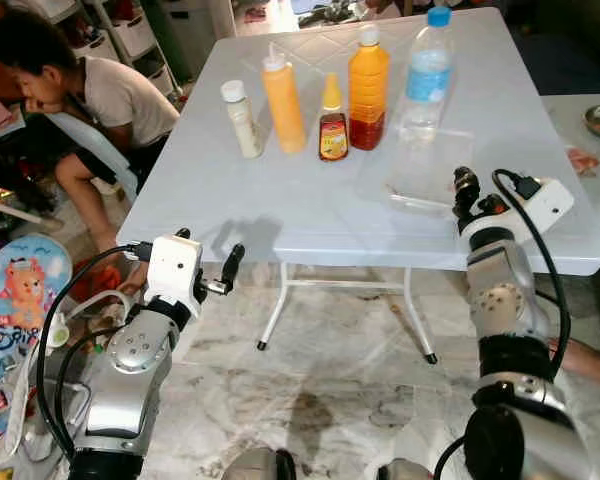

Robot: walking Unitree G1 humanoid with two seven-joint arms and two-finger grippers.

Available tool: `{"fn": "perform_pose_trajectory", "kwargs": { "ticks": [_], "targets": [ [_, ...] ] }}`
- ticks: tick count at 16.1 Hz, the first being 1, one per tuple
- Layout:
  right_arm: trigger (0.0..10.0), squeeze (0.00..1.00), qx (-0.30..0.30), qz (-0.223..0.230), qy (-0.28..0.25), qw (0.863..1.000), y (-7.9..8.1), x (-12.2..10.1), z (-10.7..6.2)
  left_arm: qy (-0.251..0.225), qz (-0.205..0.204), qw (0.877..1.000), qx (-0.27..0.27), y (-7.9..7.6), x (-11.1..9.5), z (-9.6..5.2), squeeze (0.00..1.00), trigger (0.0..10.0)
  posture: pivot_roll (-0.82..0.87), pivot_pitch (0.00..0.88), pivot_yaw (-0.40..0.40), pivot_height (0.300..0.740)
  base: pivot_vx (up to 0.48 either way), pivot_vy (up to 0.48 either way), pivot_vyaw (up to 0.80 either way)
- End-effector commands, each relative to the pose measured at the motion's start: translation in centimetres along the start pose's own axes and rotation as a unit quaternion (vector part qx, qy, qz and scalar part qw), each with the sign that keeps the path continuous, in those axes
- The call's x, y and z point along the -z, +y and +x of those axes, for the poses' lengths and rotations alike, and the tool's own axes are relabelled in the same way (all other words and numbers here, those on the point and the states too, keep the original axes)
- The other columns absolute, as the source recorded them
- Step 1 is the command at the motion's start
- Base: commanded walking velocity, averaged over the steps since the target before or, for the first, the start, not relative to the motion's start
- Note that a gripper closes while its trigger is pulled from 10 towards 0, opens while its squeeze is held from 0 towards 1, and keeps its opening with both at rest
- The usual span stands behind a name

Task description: Restocking fridge

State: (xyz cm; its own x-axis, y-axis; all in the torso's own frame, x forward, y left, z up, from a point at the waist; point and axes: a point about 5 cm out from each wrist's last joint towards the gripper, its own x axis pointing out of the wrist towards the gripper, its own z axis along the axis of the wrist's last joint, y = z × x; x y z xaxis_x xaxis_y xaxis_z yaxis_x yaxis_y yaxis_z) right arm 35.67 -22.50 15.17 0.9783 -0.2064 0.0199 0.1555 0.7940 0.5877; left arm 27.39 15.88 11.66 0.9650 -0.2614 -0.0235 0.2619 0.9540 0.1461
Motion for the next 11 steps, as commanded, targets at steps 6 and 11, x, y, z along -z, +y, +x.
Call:
{"fn": "perform_pose_trajectory", "kwargs": {
  "ticks": [6,11],
  "targets": [
    [0.0,0.0,-0.046,0.092,0.036,0.994,1.8,0.9,1.3,0.004,0.011,1.0,-0.007,0.6,-0.1,-0.2,0.0,10.0,0.06,0.1,0.163,0.74,0.0,0.0,0.0],
    [0.0,0.0,-0.049,0.139,0.068,0.987,2.5,2.4,1.2,0.004,0.012,1.0,-0.009,0.5,-0.1,-0.2,0.0,10.0,0.06,0.102,0.158,0.74,0.0,0.0,0.0]
  ]
}}
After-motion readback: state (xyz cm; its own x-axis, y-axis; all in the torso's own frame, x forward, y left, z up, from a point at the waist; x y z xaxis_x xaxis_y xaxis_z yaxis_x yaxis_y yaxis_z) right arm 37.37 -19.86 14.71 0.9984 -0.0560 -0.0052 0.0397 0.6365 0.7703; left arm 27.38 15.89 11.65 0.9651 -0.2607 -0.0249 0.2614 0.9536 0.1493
